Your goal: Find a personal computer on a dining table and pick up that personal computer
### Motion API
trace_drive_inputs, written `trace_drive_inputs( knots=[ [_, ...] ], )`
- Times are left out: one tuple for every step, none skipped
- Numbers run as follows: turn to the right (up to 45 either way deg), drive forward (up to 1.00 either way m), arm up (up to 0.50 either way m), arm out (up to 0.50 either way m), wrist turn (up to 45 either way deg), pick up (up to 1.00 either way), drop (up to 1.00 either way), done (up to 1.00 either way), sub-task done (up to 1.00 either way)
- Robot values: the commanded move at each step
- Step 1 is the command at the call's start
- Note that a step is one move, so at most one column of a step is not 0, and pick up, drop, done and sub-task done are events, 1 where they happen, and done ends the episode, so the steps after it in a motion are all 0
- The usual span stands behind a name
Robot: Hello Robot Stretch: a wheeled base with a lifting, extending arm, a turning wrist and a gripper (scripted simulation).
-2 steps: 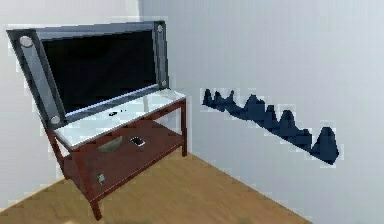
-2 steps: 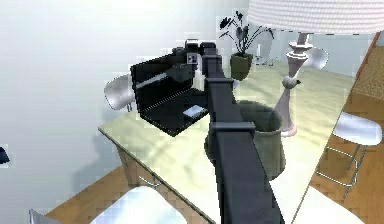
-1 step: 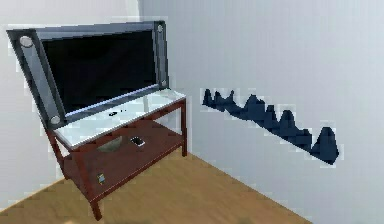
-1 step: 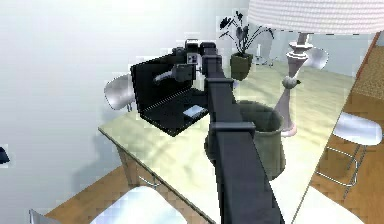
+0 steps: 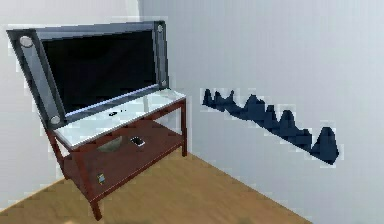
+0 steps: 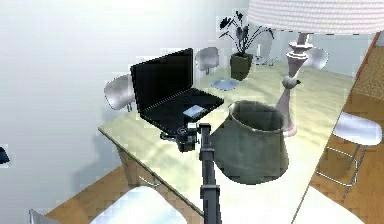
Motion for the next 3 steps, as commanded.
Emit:
trace_drive_inputs(
  knots=[
    [0.0,0.00,0.00,0.00,0.0,1.00,0.00,0.00,0.00],
    [0.0,0.00,0.10,0.00,0.0,0.00,0.00,0.00,0.00],
    [0.0,0.00,0.00,0.00,0.0,0.00,0.00,1.00,0.00]
  ],
)
